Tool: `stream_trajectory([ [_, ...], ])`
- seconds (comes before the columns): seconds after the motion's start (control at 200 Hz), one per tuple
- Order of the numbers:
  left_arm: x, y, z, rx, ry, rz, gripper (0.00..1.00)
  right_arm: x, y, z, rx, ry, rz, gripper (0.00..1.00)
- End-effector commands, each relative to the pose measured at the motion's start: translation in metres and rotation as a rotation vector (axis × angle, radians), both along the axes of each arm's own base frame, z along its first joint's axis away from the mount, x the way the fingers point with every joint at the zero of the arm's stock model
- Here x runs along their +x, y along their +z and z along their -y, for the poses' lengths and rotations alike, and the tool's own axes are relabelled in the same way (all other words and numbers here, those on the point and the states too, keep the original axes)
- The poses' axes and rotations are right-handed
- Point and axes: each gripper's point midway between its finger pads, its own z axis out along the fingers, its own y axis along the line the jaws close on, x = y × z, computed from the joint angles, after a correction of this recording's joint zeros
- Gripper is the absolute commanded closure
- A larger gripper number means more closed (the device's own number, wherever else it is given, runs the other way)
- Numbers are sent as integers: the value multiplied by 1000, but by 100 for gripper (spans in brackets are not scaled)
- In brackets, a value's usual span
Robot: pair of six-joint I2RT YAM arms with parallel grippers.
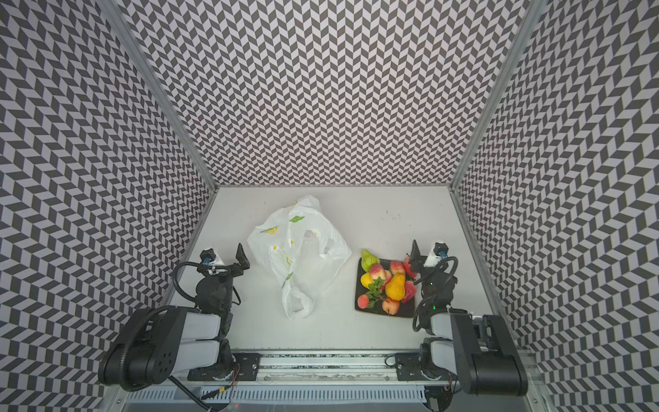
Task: Take fruits out of the plastic bag
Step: Reset both arms
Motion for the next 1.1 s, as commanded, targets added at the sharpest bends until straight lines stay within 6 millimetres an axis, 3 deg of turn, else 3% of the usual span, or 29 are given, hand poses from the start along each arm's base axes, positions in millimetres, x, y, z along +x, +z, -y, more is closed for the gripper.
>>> stream_trajectory([
  [0.0, 6, 21, 10, 33, -58, 96, 2, 1, 18, -4, -18, 28, 86, 35],
  [0.23, 18, 12, 15, 54, -86, 74, 0, 0, 10, -12, -34, 68, 92, 35],
  [0.36, 27, 6, -3, 2, 22, 42, 0, -3, 9, -15, -41, 86, 114, 35],
  [0.591, 57, -8, 6, 41, 7, -76, 0, -10, 15, -15, -42, 84, 161, 35],
  [1.091, 63, -12, 9, 43, -1, -99, 0, -13, 18, -12, -32, 69, 183, 34],
])
